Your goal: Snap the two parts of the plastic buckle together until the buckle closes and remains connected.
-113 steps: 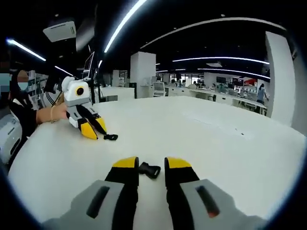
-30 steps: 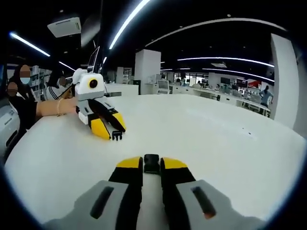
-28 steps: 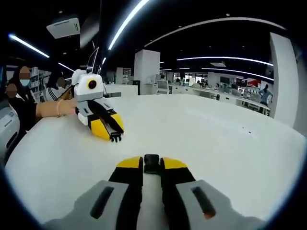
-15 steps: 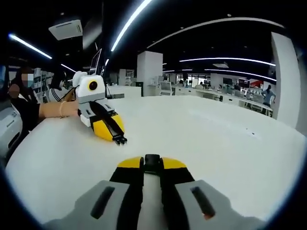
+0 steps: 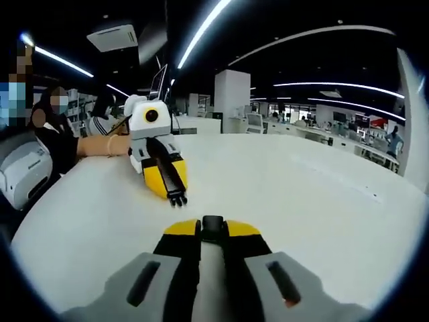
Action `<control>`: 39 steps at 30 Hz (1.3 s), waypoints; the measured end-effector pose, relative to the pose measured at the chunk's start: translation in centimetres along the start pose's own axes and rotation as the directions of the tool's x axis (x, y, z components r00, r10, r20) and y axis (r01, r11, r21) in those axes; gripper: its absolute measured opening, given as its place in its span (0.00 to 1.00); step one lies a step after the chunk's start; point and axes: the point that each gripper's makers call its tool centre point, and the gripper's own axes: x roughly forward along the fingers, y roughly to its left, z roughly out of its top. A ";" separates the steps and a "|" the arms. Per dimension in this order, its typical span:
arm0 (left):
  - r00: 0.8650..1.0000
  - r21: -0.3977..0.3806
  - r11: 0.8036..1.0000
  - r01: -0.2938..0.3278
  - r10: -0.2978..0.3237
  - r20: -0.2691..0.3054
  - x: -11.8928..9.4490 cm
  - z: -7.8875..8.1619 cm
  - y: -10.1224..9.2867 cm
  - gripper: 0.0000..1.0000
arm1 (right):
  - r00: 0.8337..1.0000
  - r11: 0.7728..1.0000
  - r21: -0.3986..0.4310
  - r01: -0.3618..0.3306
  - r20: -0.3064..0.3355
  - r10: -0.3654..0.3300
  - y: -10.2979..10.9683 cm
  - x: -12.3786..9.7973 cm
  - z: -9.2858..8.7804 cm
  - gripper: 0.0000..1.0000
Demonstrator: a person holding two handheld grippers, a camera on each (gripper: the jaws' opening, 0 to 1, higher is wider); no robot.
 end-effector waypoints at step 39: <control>0.995 0.003 0.995 0.098 -0.097 -0.016 -0.5 -0.4 -2.3 0.12 | 0.984 0.983 -0.038 -0.179 0.000 0.179 5.0 1.2 0.9 0.14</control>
